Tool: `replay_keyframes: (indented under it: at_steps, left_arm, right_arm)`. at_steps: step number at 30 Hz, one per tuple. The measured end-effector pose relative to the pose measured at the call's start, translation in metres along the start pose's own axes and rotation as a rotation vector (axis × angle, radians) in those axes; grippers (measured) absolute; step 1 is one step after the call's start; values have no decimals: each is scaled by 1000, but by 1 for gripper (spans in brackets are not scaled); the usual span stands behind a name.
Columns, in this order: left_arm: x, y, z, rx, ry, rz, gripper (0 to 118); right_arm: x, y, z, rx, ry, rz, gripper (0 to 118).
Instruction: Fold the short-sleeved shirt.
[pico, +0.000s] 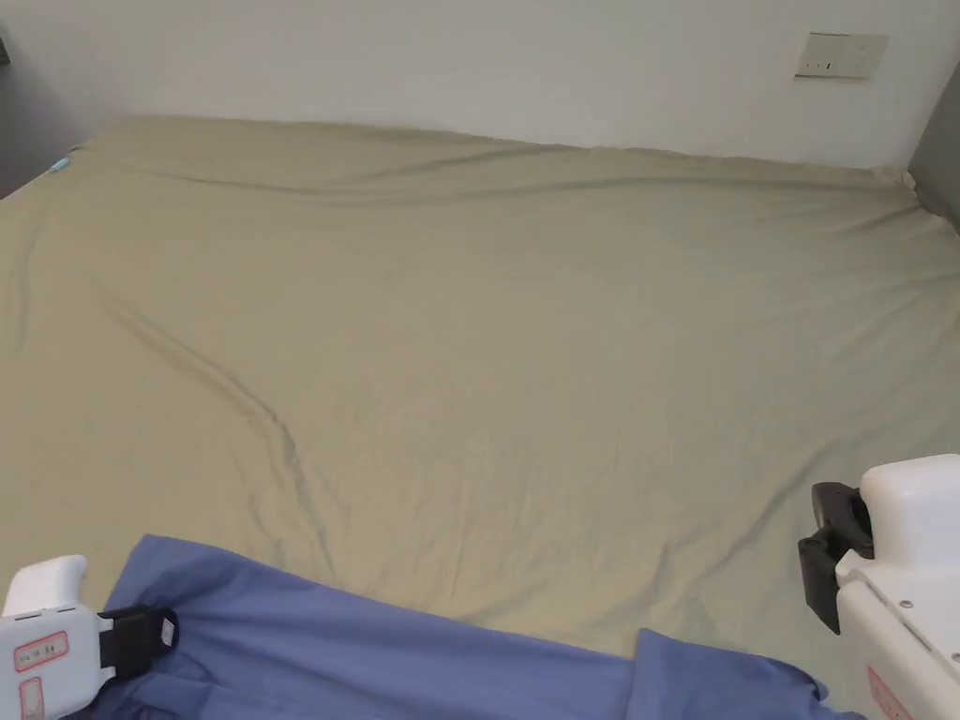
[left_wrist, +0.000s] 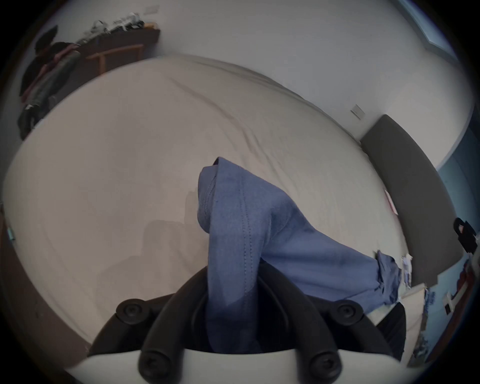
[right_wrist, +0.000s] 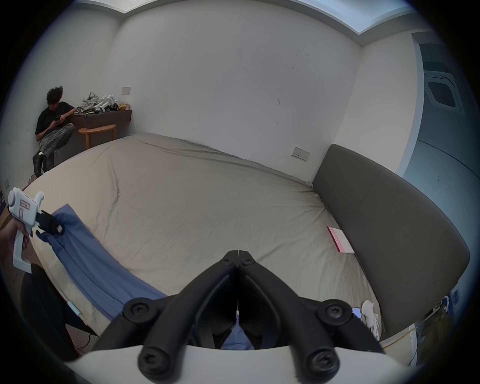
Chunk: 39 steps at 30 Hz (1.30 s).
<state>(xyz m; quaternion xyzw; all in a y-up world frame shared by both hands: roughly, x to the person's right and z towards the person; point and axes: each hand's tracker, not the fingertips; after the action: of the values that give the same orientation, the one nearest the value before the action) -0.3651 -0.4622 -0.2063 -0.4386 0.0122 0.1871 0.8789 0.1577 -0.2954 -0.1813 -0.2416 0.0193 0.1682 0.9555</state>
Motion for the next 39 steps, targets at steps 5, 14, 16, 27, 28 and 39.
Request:
replay_keyframes:
  at_steps: [5,14,16,27,28,39]
  left_arm:
    - [-6,13,26,6,112,-14,8]
    - [86,11,41,-28,-109,-57,8]
    - [110,7,34,-44,-144,-78,8]
    - [205,-50,-66,-212,-87,-209,9]
    - [212,-56,-74,-232,-76,-228,9]
    - [220,-56,-71,-262,-411,-10,110]
  right_arm:
    - [1,2,3,9,1,2,2]
    - [-1,3,3,15,23,-9,2]
    - [1,2,5,20,26,-12,2]
    - [18,-15,11,3,19,-38,2]
    - [20,-17,11,0,15,-38,2]
    - [28,-20,6,-21,25,-43,2]
